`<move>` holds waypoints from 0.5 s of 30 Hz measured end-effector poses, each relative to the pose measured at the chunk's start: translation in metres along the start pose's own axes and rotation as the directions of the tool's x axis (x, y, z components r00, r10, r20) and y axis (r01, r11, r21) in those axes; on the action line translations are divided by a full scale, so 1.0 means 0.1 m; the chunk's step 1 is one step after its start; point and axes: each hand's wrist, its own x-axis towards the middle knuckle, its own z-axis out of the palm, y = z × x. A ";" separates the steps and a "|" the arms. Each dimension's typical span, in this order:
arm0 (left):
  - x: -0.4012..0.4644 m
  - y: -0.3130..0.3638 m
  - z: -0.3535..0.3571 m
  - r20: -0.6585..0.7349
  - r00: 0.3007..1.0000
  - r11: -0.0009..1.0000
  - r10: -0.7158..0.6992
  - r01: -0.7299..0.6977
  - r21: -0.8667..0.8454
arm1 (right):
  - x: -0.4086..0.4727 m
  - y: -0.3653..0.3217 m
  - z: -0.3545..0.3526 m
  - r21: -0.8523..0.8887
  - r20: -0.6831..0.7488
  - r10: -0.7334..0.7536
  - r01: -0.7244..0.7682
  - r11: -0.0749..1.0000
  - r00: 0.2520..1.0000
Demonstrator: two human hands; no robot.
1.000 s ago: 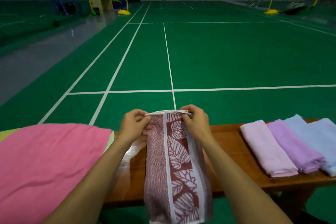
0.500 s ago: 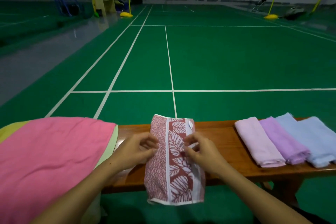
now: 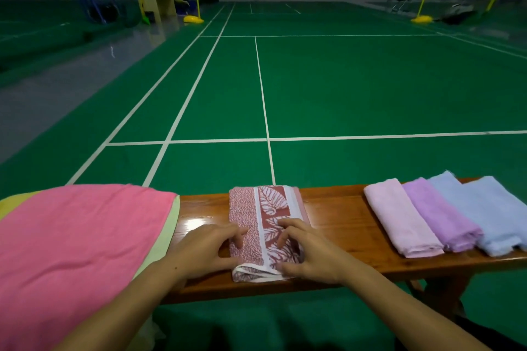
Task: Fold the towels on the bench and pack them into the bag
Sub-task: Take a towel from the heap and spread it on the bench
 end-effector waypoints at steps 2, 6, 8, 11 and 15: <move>0.00 -0.04 -0.01 0.044 0.999 0.999 0.020 -0.018 -0.051 | 0.01 0.02 -0.03 -0.049 0.036 -0.013 0.015 0.999 0.999; -0.02 -0.08 0.00 0.062 0.998 0.997 0.021 -0.017 -0.070 | 0.02 0.04 -0.05 -0.123 0.054 -0.042 0.048 0.991 0.998; -0.02 -0.05 -0.01 0.075 0.997 0.998 0.011 -0.007 -0.064 | 0.03 0.03 -0.05 -0.151 0.040 -0.041 0.047 0.987 0.998; -0.01 0.01 -0.01 0.114 0.994 0.999 0.005 -0.009 0.036 | 0.06 0.01 -0.03 -0.194 -0.024 -0.061 0.056 0.979 0.998; 0.00 0.07 0.04 0.040 0.998 0.989 0.052 -0.057 0.136 | 0.10 -0.01 0.01 -0.252 -0.062 -0.089 0.070 0.965 0.994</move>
